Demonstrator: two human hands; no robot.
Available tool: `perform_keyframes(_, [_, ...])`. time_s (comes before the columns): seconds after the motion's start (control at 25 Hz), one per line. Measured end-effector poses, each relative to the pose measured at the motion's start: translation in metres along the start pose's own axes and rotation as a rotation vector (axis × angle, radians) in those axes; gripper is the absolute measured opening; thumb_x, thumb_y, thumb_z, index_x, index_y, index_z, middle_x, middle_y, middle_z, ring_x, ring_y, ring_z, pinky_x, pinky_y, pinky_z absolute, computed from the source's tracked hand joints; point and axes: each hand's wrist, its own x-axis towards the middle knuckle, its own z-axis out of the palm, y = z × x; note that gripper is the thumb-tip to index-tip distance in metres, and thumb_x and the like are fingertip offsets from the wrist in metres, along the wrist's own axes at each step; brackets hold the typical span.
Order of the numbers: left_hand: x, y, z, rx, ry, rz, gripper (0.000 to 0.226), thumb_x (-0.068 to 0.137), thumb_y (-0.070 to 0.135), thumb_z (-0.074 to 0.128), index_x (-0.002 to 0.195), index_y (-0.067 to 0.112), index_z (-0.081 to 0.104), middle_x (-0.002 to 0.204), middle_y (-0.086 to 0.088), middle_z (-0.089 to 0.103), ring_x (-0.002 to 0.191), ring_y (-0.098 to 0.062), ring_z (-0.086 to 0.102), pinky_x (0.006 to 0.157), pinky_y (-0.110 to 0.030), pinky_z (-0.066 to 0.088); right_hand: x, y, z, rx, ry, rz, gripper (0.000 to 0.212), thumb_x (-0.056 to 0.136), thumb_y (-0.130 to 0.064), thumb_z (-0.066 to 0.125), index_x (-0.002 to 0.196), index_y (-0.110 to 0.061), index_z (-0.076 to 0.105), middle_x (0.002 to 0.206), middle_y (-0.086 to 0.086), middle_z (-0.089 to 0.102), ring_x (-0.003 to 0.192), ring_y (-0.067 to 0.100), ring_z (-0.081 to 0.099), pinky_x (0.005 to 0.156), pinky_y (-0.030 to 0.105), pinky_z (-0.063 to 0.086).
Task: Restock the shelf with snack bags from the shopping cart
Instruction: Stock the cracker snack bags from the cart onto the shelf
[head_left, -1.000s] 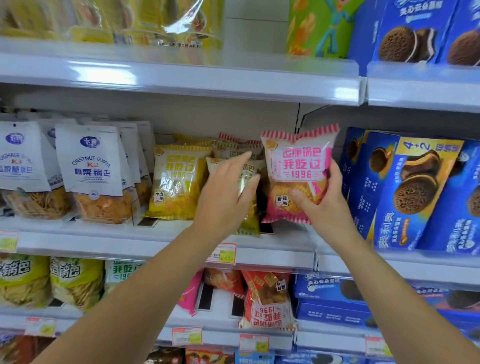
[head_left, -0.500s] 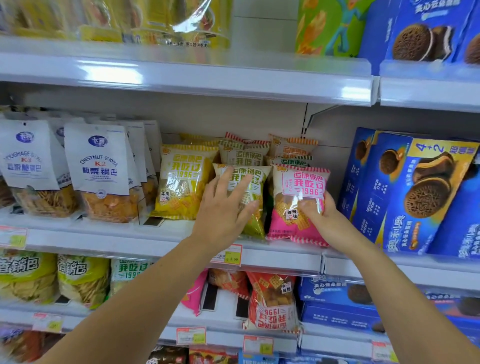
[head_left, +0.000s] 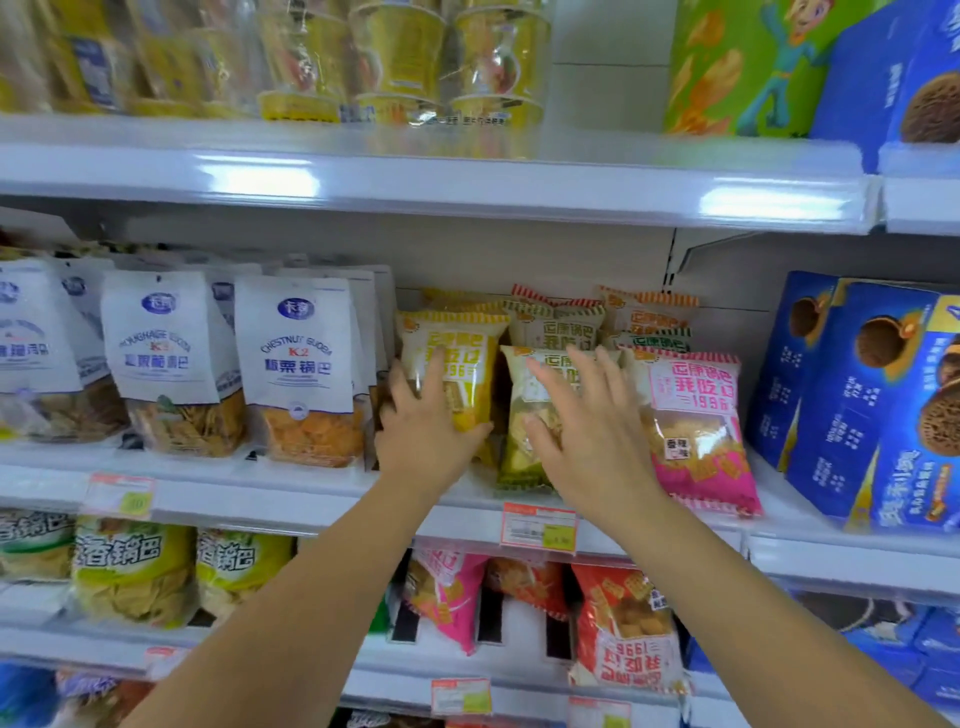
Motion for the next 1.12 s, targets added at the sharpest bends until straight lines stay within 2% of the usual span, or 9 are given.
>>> perform_keyframes(0.12, [-0.005,-0.008,-0.002,0.089,0.022,0.038,0.102,0.077,0.065,0.06,0.152,0.041,-0.003,0.157,-0.014,0.009,0.133,-0.039,0.035,0.096,-0.047,0.043,0.006,-0.012,0.027,-0.16,-0.095,0.109,0.06,0.094,-0.062,0.032,0.149,-0.044,0.016,0.162,0.002,0.003,0.148,0.036,-0.005,0.115,0.059,-0.001])
perform_keyframes(0.32, [-0.019,-0.023,0.002,0.192,0.114,0.167,0.095,0.079,0.075,0.047,0.154,0.035,0.003,0.153,-0.019,0.021,0.127,-0.035,0.04,0.097,-0.04,0.043,-0.011,-0.014,0.047,-0.222,-0.059,0.158,0.059,0.094,-0.06,0.033,0.149,-0.042,0.026,0.163,0.0,0.002,0.148,0.034,-0.007,0.116,0.06,0.014])
perform_keyframes(0.44, [-0.021,-0.026,-0.007,0.223,0.065,0.2,0.097,0.08,0.077,0.043,0.154,0.034,-0.002,0.155,-0.022,0.016,0.131,-0.036,0.037,0.102,-0.039,0.04,-0.017,-0.013,0.041,-0.173,-0.022,0.184,0.061,0.093,-0.063,0.028,0.149,-0.042,0.022,0.163,-0.001,0.0,0.148,0.03,-0.009,0.118,0.056,0.011])
perform_keyframes(0.56, [-0.027,-0.029,-0.008,0.216,0.062,0.261,0.096,0.082,0.08,0.037,0.154,0.033,-0.004,0.16,-0.021,0.002,0.139,-0.036,0.027,0.107,-0.041,0.035,-0.035,-0.006,0.036,-0.209,0.063,0.342,0.065,0.091,-0.067,0.025,0.15,-0.04,0.019,0.162,0.003,0.004,0.148,0.034,-0.004,0.118,0.056,0.002])
perform_keyframes(0.64, [-0.03,-0.035,0.002,0.177,0.148,0.338,0.087,0.085,0.077,0.033,0.155,0.032,0.008,0.163,-0.018,-0.002,0.146,-0.037,0.018,0.111,-0.047,0.033,-0.044,-0.006,0.041,-0.225,0.007,0.397,0.071,0.089,-0.07,0.014,0.152,-0.038,0.008,0.163,0.005,0.003,0.148,0.033,-0.006,0.118,0.058,-0.001])
perform_keyframes(0.76, [-0.031,-0.041,0.014,0.114,0.246,0.379,0.075,0.088,0.069,0.03,0.151,0.028,0.032,0.162,-0.018,0.013,0.145,-0.039,0.023,0.106,-0.054,0.041,-0.044,-0.007,0.045,-0.22,-0.02,0.375,0.071,0.089,-0.07,0.007,0.152,-0.039,-0.002,0.163,0.003,0.001,0.149,0.031,-0.007,0.116,0.06,-0.003])
perform_keyframes(0.92, [-0.036,-0.025,0.011,0.114,0.296,0.469,0.067,0.092,0.064,0.031,0.151,0.03,0.031,0.162,-0.015,0.016,0.149,-0.036,0.013,0.116,-0.058,0.024,-0.041,0.027,0.02,-0.231,0.103,0.534,0.072,0.087,-0.073,0.001,0.151,-0.041,0.01,0.162,0.006,0.007,0.148,0.038,-0.001,0.115,0.063,0.0])
perform_keyframes(1.04, [-0.039,0.014,0.014,0.161,0.26,0.671,0.058,0.097,0.059,0.031,0.15,0.035,0.031,0.164,-0.008,0.013,0.151,-0.031,0.008,0.117,-0.06,0.016,-0.034,0.063,0.005,-0.143,0.028,0.704,0.071,0.087,-0.073,0.008,0.151,-0.043,0.013,0.163,0.003,0.0,0.147,0.039,-0.002,0.113,0.067,0.006])
perform_keyframes(1.12, [-0.039,0.032,0.029,0.2,0.165,0.715,0.057,0.098,0.056,0.025,0.151,0.035,0.03,0.164,-0.005,0.014,0.151,-0.029,0.009,0.114,-0.062,0.02,-0.033,0.072,0.005,-0.149,-0.044,0.663,0.068,0.09,-0.07,0.018,0.151,-0.043,0.009,0.163,0.002,-0.003,0.147,0.039,0.004,0.113,0.064,0.012])
